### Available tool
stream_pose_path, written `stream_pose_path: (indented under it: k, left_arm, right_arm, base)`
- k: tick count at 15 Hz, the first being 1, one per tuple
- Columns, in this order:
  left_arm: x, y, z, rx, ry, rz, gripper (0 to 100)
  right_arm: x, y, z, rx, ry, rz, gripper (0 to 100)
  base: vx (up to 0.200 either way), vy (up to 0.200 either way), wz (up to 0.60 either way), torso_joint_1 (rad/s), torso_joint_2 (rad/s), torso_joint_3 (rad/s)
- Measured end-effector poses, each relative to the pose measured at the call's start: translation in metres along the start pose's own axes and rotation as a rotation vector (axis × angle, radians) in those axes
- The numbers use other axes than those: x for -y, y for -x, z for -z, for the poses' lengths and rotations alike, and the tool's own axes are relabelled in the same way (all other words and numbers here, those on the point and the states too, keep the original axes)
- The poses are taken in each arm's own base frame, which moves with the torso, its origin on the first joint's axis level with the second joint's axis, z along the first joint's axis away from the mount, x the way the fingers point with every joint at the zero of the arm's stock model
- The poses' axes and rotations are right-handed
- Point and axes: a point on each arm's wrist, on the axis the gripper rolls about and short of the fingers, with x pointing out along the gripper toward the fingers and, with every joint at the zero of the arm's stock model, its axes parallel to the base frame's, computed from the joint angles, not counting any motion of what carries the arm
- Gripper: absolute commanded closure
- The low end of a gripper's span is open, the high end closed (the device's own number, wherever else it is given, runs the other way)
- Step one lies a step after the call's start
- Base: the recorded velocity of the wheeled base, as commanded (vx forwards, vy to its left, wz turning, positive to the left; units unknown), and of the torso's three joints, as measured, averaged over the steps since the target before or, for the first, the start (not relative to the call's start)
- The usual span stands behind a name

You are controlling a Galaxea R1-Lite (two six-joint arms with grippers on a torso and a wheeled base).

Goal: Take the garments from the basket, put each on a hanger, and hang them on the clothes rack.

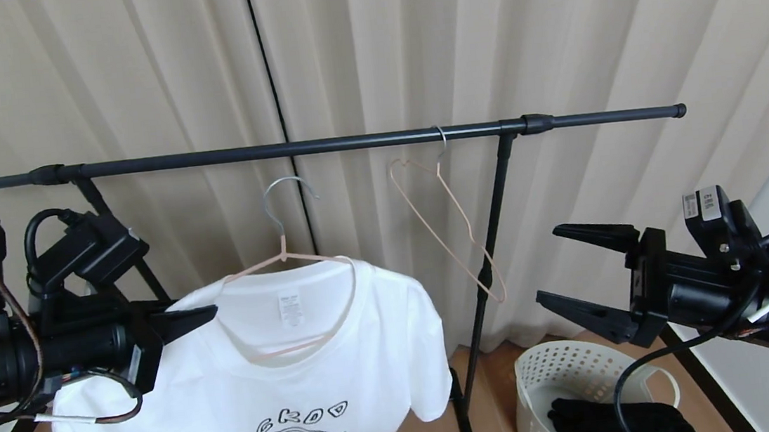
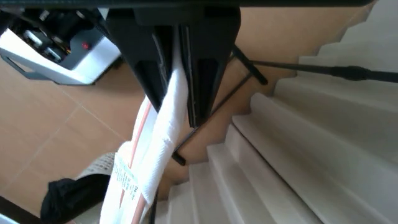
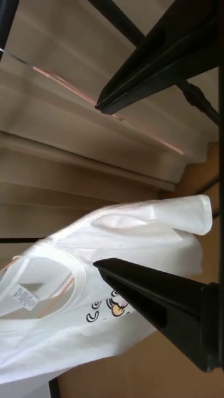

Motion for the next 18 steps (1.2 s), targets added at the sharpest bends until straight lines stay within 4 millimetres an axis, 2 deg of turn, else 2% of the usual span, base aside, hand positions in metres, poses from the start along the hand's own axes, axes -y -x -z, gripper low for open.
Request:
stream_pose_path:
  k: [7,11,15,18]
  left_arm:
    - [-0.03,-0.047,-0.006,0.068,0.165,-0.206,100]
    - [-0.042,-0.065,-0.01,0.071,0.237,-0.244,100]
    - [-0.048,-0.077,-0.015,0.085,0.319,-0.25,100]
    - [-0.05,-0.082,-0.018,0.093,0.323,-0.247,100]
  right_arm:
    - [0.001,-0.001,-0.001,0.003,0.003,0.001,0]
    - [0.001,-0.001,-0.001,0.003,0.005,0.006,0]
    - [0.008,-0.006,-0.001,-0.01,0.015,0.154,0]
    - [0.01,-0.021,-0.003,-0.016,0.019,0.279,0]
  base:
    - [0.0,0.0,0.0,0.0,0.0,0.0]
    - [0.0,0.0,0.0,0.0,0.0,0.0]
    - [0.0,0.0,0.0,0.0,0.0,0.0]
    - [0.0,0.0,0.0,0.0,0.0,0.0]
